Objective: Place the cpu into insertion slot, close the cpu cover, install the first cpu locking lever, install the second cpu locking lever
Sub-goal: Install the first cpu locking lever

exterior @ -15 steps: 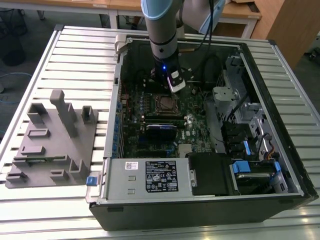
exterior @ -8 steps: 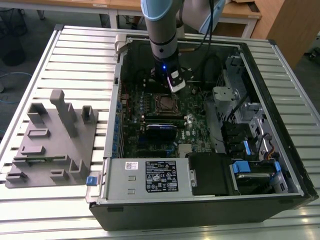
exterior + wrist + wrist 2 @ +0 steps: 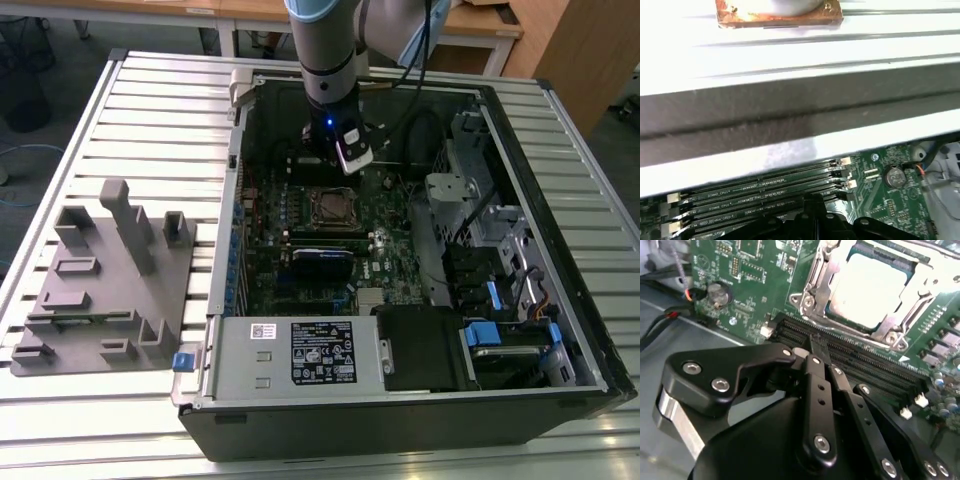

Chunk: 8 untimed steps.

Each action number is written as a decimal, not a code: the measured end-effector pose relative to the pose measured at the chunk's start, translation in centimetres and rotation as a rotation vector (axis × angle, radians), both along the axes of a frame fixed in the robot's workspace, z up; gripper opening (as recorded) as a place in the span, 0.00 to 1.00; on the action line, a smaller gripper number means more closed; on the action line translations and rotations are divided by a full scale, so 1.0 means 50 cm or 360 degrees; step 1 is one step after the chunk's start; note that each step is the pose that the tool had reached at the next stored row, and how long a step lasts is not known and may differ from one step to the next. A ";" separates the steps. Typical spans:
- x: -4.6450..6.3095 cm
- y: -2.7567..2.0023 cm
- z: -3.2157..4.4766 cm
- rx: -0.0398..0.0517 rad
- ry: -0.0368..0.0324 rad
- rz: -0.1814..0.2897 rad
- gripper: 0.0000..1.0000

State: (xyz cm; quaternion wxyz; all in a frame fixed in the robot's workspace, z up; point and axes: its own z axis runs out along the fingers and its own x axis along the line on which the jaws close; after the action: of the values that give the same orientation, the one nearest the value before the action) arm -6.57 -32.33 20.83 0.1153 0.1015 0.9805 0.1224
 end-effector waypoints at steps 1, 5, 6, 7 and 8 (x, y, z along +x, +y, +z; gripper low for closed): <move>0.000 0.0002 0.000 -0.0002 0.0000 -0.0001 0.10; 0.002 0.0000 0.000 -0.0057 0.0004 -0.0012 0.10; 0.002 -0.0001 0.000 -0.0082 0.0006 -0.0017 0.10; 0.003 0.0000 0.000 -0.0109 0.0010 -0.0021 0.10; 0.003 0.0000 0.000 -0.0140 0.0015 -0.0025 0.10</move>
State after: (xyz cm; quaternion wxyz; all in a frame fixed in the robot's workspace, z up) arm -6.44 -32.33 20.83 0.1159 0.1046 0.9847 0.0776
